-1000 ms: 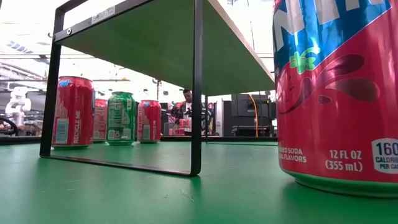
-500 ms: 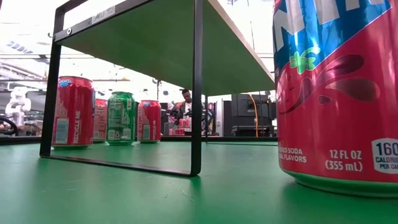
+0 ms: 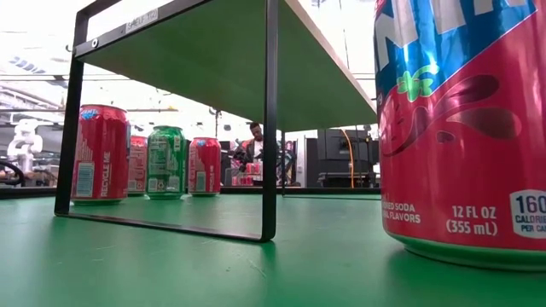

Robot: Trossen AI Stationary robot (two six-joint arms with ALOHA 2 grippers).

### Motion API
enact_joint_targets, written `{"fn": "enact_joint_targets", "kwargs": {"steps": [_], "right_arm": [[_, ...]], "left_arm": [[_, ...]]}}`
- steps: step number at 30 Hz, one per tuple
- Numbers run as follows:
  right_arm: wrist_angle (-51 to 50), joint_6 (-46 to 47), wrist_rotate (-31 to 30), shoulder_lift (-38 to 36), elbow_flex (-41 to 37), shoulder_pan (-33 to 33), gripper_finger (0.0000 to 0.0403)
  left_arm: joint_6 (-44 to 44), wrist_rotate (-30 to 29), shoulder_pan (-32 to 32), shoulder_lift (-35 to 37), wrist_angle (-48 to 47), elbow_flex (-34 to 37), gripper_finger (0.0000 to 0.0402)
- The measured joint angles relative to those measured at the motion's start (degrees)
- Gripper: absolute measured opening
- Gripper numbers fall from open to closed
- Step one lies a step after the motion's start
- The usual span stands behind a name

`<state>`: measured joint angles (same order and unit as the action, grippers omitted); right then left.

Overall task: Sort soda cans
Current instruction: Put the blue soda can on the shelf

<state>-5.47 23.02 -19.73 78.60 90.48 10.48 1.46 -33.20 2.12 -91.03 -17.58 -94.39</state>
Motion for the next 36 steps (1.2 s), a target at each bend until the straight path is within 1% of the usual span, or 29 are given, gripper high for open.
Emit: {"fn": "enact_joint_targets", "kwargs": {"steps": [3,6,8,11,14,17,19,22,25,30,34,36], "right_arm": [[-0.01,-1.18,1.77,-0.88,0.0,0.05,0.0233],[-1.25,-3.67,1.77,-1.69,0.0,0.07,0.0232],[-3.25,-4.96,2.14,-2.7,0.0,-0.02,0.0232],[-6.17,-5.59,4.11,-4.0,0.0,-0.04,0.0233],[-8.81,-6.04,7.75,-5.02,0.0,-0.14,0.0234],[-10.81,-7.32,11.49,-5.85,0.0,-0.17,0.0233],[-10.59,-7.89,14.06,-6.04,0.02,-0.22,0.0233],[-10.76,-9.17,16.64,-6.15,0.02,-0.32,0.0235],[-10.76,-10.67,18.14,-6.18,0.02,-0.82,0.0235],[-10.73,-10.34,18.29,-6.18,0.02,-1.99,0.0233],[-10.57,-10.2,18.23,-6.18,0.02,-3.18,0.0234],[-9.44,-9.57,18.23,-6.18,0.02,-3.87,0.0234]], "left_arm": [[2.2,0.88,-0.51,1.76,-2.01,0.0,0.0309],[4.64,4.03,-0.75,4.43,-5.48,0.0,0.0309],[6.21,7.9,-0.76,5.94,-7.18,-0.09,0.0309],[8.34,15.48,-0.76,7.97,-9.54,-0.04,0.0309],[10.31,22.3,-0.8,9.92,-10.63,-0.04,0.0309],[13.15,26.81,-0.89,11.16,-11.35,-0.04,0.0309],[14.9,28.62,-1.0,12.02,-12.6,0.06,0.0309],[17.72,28.97,-1.3,12.99,-12.34,0.01,0.0309],[17.68,28.95,-1.9,13.27,-11.72,0.01,0.0309],[17.28,28.92,-1.9,13.1,-12.24,0.02,0.0309],[17.31,27.21,-1.88,12.61,-11.86,0.03,0.0309],[17.33,27.25,-2.1,12.44,-11.82,0.07,0.0309]]}}
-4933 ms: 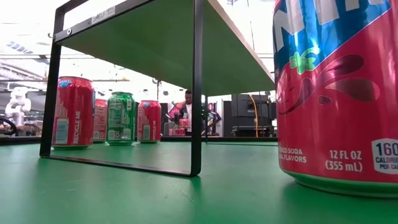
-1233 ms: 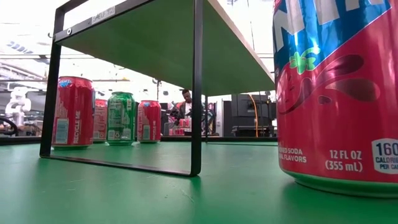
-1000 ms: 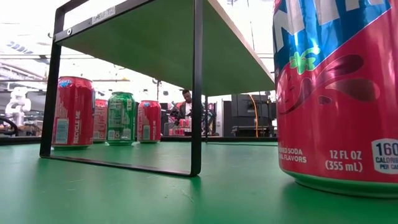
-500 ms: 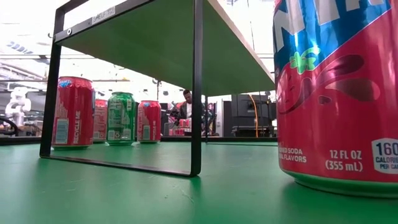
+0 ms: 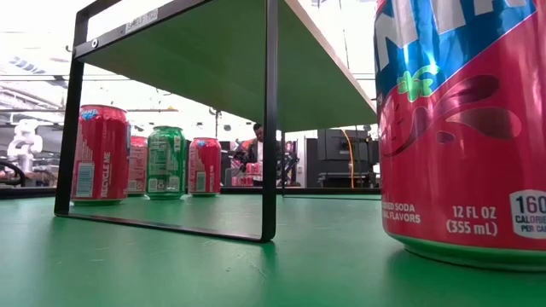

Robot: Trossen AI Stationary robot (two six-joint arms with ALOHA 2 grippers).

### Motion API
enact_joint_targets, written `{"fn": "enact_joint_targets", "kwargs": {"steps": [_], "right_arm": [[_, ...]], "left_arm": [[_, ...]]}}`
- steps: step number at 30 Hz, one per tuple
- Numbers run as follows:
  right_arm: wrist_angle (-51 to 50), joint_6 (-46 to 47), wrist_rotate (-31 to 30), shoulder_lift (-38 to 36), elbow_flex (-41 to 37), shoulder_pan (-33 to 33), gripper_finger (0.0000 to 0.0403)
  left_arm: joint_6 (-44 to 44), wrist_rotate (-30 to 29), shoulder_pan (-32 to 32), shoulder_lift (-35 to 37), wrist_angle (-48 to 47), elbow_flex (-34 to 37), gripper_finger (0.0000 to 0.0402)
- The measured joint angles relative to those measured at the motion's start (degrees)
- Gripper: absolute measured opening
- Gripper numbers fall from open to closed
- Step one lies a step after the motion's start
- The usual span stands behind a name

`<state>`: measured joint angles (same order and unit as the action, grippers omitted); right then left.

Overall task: Sort soda cans
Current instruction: Put the blue soda can on the shelf

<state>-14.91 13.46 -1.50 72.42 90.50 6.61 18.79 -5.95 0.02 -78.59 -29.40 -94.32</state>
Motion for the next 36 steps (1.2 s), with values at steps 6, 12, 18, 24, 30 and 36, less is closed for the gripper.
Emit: {"fn": "enact_joint_targets", "kwargs": {"steps": [6,12,18,24,30,36], "right_arm": [[0.19,0.4,0.07,-0.03,0.04,-1.18,0.0235],[0.09,0.33,1.78,-0.05,0.07,-1.11,0.0235],[-0.18,-3.07,3.38,-0.26,0.07,-1.15,0.0235],[-1.73,-2.15,5.65,-1.1,0.07,-1.11,0.0235],[-6.94,-0.84,6.29,-5.16,0.11,-1.18,0.0235],[-15.44,1.33,3.32,-8.43,0.09,-1.55,0.0235]], "left_arm": [[1.4,3.65,-0.71,-0.11,6.04,0.0,0.0309],[1.93,5.53,-0.27,-0.92,9.37,-0.02,0.0309],[1.95,9.56,0.71,-3.0,8.31,0.01,0.0309],[3.49,8.88,0.71,-4.78,7.18,0.04,0.0309],[4.85,8.31,0.71,-4.98,4.01,-0.02,0.0309],[4.87,7.51,0.73,-4.89,0.46,-0.02,0.0309]]}}
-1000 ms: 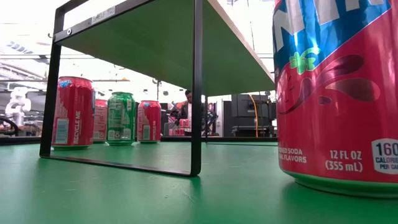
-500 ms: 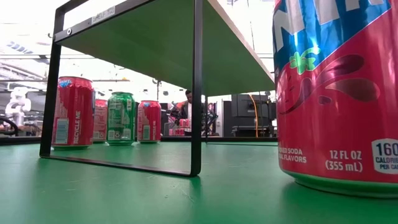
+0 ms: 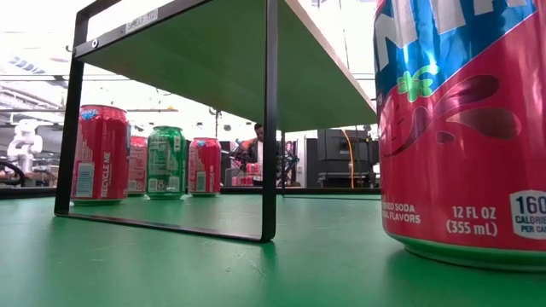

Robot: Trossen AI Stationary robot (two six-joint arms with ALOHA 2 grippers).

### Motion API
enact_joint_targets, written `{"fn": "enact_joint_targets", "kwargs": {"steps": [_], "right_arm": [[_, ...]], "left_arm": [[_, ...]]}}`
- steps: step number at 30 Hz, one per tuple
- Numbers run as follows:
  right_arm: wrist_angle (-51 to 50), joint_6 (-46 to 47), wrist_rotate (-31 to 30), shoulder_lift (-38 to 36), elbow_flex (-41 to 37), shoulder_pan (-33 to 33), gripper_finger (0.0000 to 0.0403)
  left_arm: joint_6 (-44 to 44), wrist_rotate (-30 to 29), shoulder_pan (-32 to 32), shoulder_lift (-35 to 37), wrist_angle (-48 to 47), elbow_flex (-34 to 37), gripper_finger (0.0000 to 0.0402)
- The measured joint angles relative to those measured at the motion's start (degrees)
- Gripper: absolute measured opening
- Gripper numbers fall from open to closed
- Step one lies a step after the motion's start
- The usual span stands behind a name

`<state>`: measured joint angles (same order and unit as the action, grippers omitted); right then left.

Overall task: Sort soda cans
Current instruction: Put the blue soda can on the shelf

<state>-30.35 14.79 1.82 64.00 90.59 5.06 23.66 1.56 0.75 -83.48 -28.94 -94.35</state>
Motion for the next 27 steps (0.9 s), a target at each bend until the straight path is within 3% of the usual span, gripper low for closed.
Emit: {"fn": "enact_joint_targets", "kwargs": {"steps": [9,14,20,24,27], "right_arm": [[-9.33,2.7,-4.31,-0.75,-0.25,-5.9,0.0235],[-4.16,0.18,-9.52,-0.8,-5.53,-9.52,0.0235],[9.1,-2.84,-9.03,-1.45,-14.23,-10.05,0.0235],[7.76,-6.3,-8.32,-2.74,-15.17,-10.04,0.0235],[5.36,-9.27,-7.54,-4.12,-15.3,-9.63,0.0235]], "left_arm": [[-0.29,-0.52,-0.02,0.0,-1.76,0.0,0.0309],[-1.84,-0.76,0.02,0.0,-1.69,0.0,0.0309],[4.18,-3.06,0.02,0.0,-1.54,0.0,0.0309],[4.56,-6.47,-0.01,0.0,-1.58,0.0,0.0309],[8.57,-12.52,-0.02,0.0,-1.58,0.0,0.0309]]}}
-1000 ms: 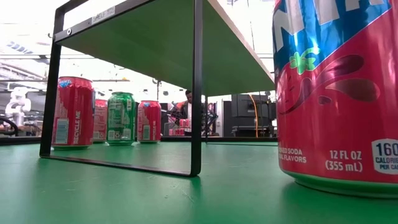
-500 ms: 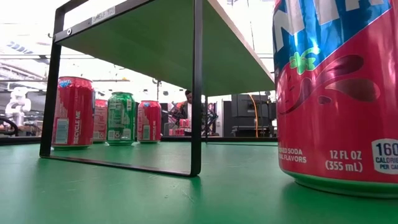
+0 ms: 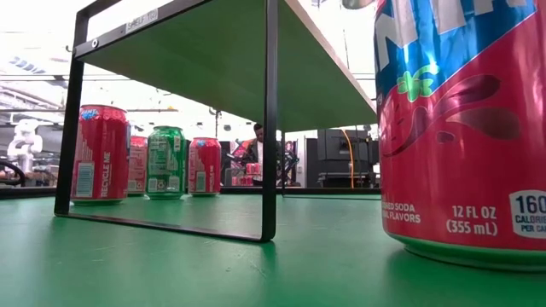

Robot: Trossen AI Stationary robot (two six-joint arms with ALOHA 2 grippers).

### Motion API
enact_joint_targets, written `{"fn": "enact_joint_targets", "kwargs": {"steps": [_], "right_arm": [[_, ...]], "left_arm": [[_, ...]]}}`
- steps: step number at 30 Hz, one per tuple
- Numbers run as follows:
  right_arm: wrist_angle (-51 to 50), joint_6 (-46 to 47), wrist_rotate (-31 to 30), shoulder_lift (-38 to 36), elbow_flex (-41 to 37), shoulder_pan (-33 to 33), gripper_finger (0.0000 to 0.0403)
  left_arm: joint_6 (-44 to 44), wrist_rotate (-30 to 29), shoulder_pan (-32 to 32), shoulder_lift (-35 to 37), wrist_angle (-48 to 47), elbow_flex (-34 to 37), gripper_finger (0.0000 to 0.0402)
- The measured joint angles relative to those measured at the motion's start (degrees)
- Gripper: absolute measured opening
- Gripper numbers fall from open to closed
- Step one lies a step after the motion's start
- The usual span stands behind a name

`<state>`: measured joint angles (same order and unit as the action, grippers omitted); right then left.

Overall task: Sort soda cans
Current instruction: Put the blue soda can on the shelf

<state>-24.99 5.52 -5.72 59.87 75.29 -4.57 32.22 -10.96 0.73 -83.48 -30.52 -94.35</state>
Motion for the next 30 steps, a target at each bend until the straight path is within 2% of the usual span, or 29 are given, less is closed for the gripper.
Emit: {"fn": "enact_joint_targets", "kwargs": {"steps": [4,8,16,23,30], "right_arm": [[-1.71,-4.25,1.5,-3.24,0.01,0.46,0.0235],[-3.75,-7.18,1.9,-6.35,0.04,0.78,0.0235],[-5.75,-6.12,7.47,-8.52,0.07,1.19,0.0235],[-3.74,-3.29,7.6,-7.41,0.07,1.19,0.0235],[-2.54,0.02,7.7,-4.06,0.07,1.11,0.0235]], "left_arm": [[4.19,-7.7,0.04,0.0,0.02,0.0,0.0309],[7.71,-11.09,0.02,0.0,0.02,0.0,0.0309],[11.01,-11.95,0.0,-0.28,0.2,0.0,0.0309],[11.42,-11.98,-0.17,-0.28,0.15,0.0,0.0309],[11.42,-6.1,-2.29,-0.28,-0.28,0.0,0.0309]]}}
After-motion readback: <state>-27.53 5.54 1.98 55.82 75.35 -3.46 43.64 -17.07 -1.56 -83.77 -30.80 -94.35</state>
